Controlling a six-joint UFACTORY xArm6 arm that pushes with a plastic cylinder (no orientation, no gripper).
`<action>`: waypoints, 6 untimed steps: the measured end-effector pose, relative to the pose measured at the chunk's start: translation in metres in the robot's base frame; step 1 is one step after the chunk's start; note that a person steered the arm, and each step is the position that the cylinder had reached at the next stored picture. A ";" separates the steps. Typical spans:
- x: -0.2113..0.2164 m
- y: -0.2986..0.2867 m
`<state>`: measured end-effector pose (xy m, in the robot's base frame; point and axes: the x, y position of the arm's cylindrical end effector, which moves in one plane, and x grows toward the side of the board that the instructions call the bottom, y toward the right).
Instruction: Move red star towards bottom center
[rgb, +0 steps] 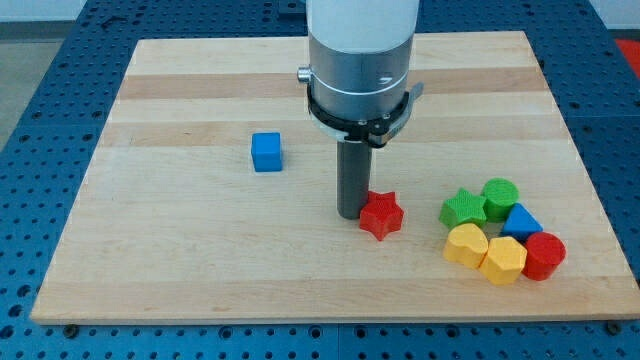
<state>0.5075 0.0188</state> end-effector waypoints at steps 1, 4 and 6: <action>-0.019 -0.006; 0.004 0.047; 0.036 0.047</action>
